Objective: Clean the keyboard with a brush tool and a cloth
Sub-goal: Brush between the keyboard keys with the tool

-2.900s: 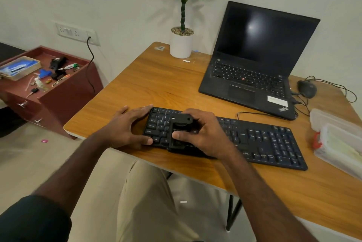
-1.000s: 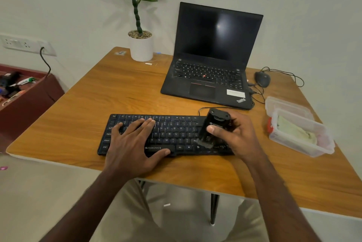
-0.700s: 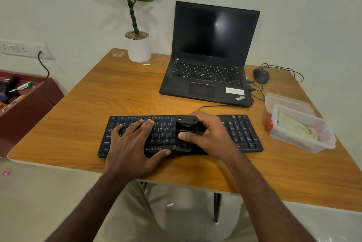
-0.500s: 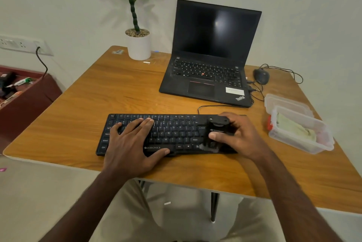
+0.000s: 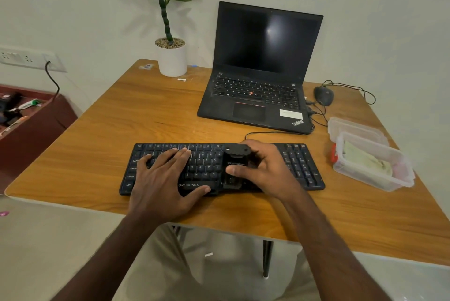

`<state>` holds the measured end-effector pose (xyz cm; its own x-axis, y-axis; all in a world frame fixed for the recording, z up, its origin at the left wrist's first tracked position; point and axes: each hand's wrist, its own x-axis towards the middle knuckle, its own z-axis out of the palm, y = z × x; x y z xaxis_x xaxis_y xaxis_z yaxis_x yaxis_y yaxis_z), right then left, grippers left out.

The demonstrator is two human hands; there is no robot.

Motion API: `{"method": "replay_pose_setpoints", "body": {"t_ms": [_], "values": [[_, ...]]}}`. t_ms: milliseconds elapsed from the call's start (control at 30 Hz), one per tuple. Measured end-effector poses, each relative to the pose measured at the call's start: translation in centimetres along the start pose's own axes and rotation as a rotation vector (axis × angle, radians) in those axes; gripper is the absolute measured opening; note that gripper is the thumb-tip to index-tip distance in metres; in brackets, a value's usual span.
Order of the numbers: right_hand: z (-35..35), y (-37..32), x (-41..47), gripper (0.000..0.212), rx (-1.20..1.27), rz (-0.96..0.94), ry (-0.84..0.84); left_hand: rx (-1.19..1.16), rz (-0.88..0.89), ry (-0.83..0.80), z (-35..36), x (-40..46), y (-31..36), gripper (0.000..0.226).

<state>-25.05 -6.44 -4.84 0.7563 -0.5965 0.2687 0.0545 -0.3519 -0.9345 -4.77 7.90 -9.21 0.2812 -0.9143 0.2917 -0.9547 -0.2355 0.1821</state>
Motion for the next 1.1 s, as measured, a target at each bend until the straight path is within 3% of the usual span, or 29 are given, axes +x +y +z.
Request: {"method": "replay_pose_setpoints", "body": {"t_ms": [200, 433, 633, 733, 900, 1100], "values": [[0.9, -0.5, 0.9, 0.02, -0.059, 0.002, -0.037, 0.0, 0.001, -0.003, 0.0, 0.0, -0.1, 0.096], [-5.4, -0.3, -2.0, 0.022, -0.129, 0.042, 0.002, -0.014, 0.018, 0.007, 0.1, 0.1, -0.3, 0.096], [-9.5, -0.5, -4.7, 0.024, -0.154, -0.01, 0.245, 0.014, 0.02, 0.031, -0.4, 0.6, -1.1, 0.095], [-9.2, -0.1, -4.9, 0.026, -0.119, -0.015, 0.318, 0.027, 0.062, 0.044, -0.3, 0.9, 1.6, 0.092], [-6.2, 0.0, -3.1, 0.031, -0.16, -0.046, 0.23, 0.037, 0.061, -0.028, 1.6, 2.4, 7.7, 0.09], [-5.6, 0.8, -2.8, 0.026, -0.198, -0.012, 0.179, 0.042, 0.043, -0.034, 2.6, 2.4, 7.4, 0.086]]}}
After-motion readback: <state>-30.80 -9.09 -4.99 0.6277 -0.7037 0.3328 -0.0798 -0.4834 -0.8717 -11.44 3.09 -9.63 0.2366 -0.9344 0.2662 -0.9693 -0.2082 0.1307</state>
